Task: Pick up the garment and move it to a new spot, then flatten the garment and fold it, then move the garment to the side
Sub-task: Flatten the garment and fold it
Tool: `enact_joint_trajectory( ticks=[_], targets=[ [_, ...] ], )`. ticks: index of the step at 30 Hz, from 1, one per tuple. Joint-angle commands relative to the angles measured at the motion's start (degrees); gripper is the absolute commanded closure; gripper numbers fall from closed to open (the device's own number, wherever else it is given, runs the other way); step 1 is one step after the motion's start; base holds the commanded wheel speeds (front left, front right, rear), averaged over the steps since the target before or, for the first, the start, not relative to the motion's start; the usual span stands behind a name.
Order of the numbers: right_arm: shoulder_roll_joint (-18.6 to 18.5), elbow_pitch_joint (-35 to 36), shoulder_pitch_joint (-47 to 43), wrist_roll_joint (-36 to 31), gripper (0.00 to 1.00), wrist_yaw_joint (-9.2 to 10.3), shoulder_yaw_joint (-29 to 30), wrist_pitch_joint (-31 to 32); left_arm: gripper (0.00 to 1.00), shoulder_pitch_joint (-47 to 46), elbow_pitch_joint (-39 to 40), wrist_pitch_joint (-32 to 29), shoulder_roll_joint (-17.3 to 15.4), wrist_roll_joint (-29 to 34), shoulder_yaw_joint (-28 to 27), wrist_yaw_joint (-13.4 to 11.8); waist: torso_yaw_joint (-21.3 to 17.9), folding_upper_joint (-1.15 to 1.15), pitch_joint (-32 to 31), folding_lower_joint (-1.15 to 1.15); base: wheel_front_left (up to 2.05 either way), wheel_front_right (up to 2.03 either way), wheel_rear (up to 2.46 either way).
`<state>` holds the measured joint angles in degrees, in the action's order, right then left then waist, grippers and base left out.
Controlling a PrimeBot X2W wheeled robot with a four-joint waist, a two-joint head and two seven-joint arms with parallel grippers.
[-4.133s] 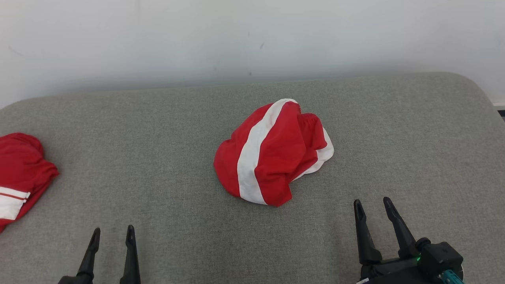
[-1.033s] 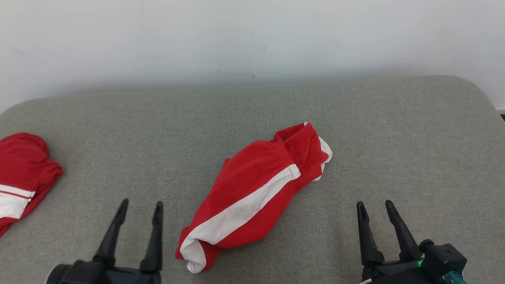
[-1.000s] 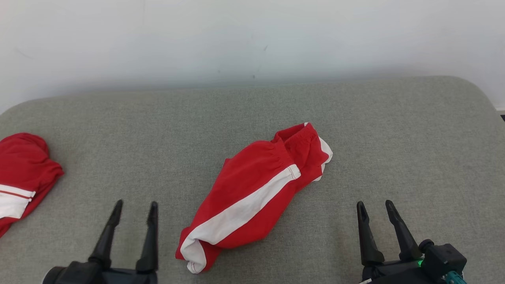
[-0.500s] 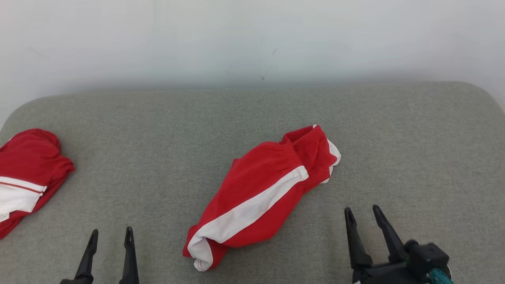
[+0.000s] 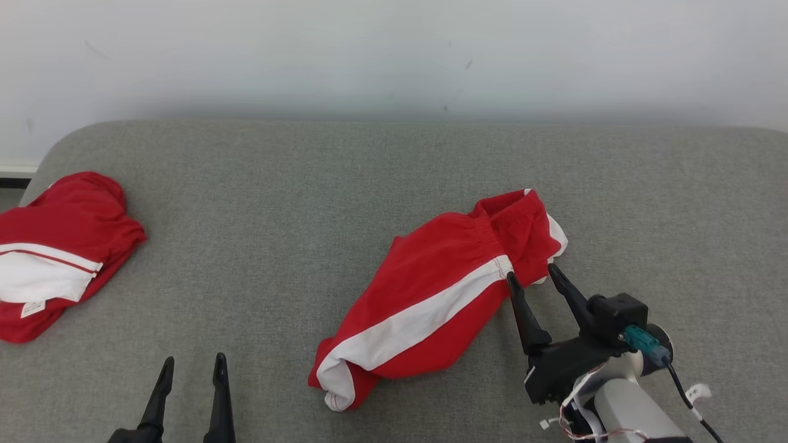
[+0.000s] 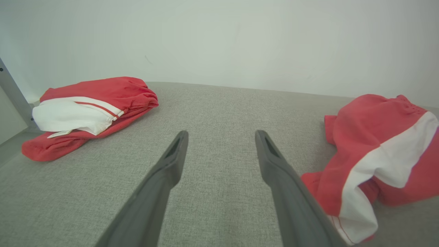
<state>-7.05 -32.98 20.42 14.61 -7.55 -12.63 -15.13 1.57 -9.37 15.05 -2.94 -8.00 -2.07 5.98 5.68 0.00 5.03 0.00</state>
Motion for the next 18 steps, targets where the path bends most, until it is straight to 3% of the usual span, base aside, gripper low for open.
enact_joint_trajectory(
  ticks=[1,10,11,12,13,18],
  targets=[
    [-0.40,-0.74,1.23,0.52,0.00,0.13,-0.63,-0.02,0.00,-0.82,-0.13,0.20,0.07,-0.70,0.04,-0.23,1.12,0.00,0.95,0.00,0.00,0.00,0.00],
    [-2.93,-14.47,10.41,7.97,0.00,0.13,-10.02,-0.03,0.00,-1.80,-0.89,0.20,0.08,-1.76,1.82,-0.64,3.72,0.00,2.10,0.00,0.00,0.00,0.00],
    [-3.24,-15.39,11.01,8.89,0.10,0.13,-11.15,-0.02,0.00,-1.80,-0.96,0.20,0.09,-2.02,1.87,-0.73,3.87,0.00,2.10,0.00,0.00,0.00,0.00],
    [-3.64,-15.92,11.50,9.60,0.81,0.13,-12.03,-0.02,0.00,-1.78,-1.00,0.20,0.09,-2.15,1.97,-0.80,4.00,0.00,2.11,0.00,0.00,0.00,0.00],
    [-3.85,-16.56,11.86,10.52,1.00,0.13,-13.08,-0.02,0.00,-1.77,-1.08,0.20,0.10,-2.29,2.11,-0.81,4.08,0.00,2.09,0.00,0.00,0.00,0.00],
    [-5.42,-14.70,12.27,13.66,1.00,0.13,-15.79,-0.03,0.00,-1.26,-1.70,0.20,0.09,-2.91,2.41,-0.93,3.56,0.00,1.55,0.00,0.00,0.00,0.00]
  ],
)
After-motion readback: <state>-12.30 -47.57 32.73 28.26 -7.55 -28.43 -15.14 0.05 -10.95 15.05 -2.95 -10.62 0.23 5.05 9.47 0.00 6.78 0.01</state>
